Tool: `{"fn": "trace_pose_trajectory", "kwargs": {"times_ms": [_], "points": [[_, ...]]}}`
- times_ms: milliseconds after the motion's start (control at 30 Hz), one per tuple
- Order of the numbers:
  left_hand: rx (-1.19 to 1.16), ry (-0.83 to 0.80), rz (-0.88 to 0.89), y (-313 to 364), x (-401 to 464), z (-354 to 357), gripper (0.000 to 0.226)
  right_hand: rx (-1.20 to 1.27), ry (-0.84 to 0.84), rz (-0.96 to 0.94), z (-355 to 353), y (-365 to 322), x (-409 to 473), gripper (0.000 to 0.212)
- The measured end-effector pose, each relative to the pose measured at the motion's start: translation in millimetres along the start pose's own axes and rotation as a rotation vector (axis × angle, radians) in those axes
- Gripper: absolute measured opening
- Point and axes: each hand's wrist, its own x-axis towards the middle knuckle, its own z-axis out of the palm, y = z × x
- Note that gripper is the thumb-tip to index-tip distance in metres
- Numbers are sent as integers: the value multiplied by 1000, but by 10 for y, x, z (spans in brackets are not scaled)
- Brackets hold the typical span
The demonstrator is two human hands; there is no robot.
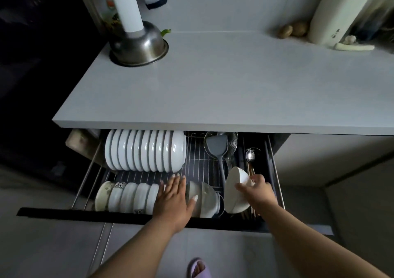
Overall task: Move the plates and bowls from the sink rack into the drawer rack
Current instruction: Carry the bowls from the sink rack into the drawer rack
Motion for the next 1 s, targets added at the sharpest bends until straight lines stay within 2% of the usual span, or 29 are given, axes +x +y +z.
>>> {"fn": "trace_pose_trajectory", "kwargs": {"times_ms": [167, 433, 567, 833, 1000], "points": [[32, 75, 120, -36, 15, 44, 83, -171, -27, 43, 196, -16, 89, 74], [-8, 102, 129, -77, 41, 74, 72, -266, -107, 71, 467, -21, 265, 81], [-35, 110, 134, -93, 56, 100, 73, -291, -117, 77, 574, -47, 335, 88], [-57, 124, 140, -102, 65, 114, 81, -348, -140, 103, 714, -22, 421, 83], [-75, 126, 143, -105, 72, 111, 83, -394, -165, 116, 773, -28, 475, 87]]}}
